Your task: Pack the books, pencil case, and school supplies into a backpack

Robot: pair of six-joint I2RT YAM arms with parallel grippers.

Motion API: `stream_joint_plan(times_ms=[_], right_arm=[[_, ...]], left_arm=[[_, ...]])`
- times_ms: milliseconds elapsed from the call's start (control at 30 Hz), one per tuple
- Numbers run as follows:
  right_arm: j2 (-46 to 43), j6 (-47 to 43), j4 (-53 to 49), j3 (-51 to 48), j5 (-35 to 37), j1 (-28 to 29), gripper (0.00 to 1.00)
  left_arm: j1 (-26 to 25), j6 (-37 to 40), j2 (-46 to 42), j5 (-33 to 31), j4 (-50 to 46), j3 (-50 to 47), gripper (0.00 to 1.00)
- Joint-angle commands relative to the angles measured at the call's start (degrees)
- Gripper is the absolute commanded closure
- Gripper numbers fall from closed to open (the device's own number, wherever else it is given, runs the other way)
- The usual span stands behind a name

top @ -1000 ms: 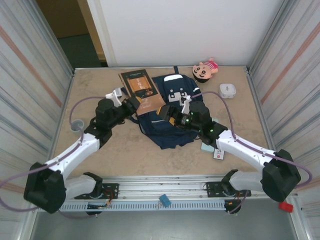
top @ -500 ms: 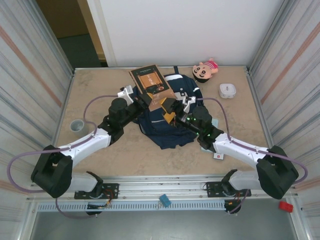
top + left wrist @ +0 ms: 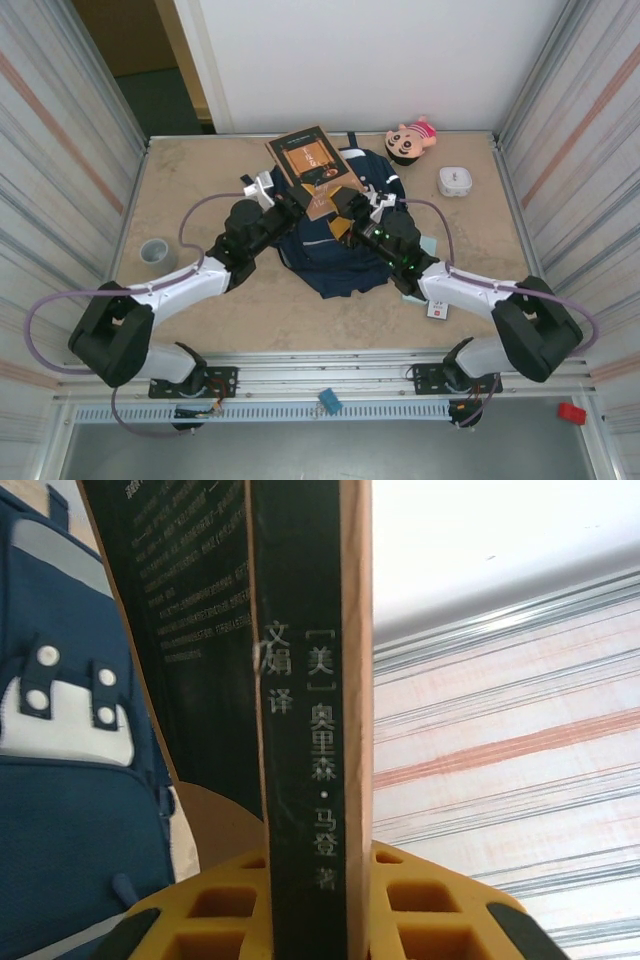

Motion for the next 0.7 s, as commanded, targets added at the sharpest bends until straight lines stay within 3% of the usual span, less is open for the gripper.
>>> stream_joint_plan(times_ms=[0, 100, 200, 467, 667], right_arm=[[2.6, 4.3, 8.39, 0.56, 2.22, -0.3, 0.09], [2.86, 4.39, 10.58, 0.3, 3.31, -0.8, 0.11], [1.19, 2.32, 10.34, 0.41, 4.08, -1.5, 0.2], [-7.42, -4.78, -3.08, 1.59, 9.94, -2.94, 0.43], [-6.81, -4.5, -5.14, 3.06, 10.98, -3.91, 0.52]], left_arm=[[-0.58, -2.27, 0.9, -0.72, 9.96, 1.78, 1.0], [-0.8, -2.45, 1.43, -0.54, 9.3, 1.83, 1.0], [-1.36, -1.67, 0.86, -1.23, 7.63, 1.41, 1.0], [-2.4, 0.33, -0.45, -2.51, 2.98, 1.19, 1.0], [-3.58, -1.47, 2.27, -1.0, 5.34, 1.92, 1.0]])
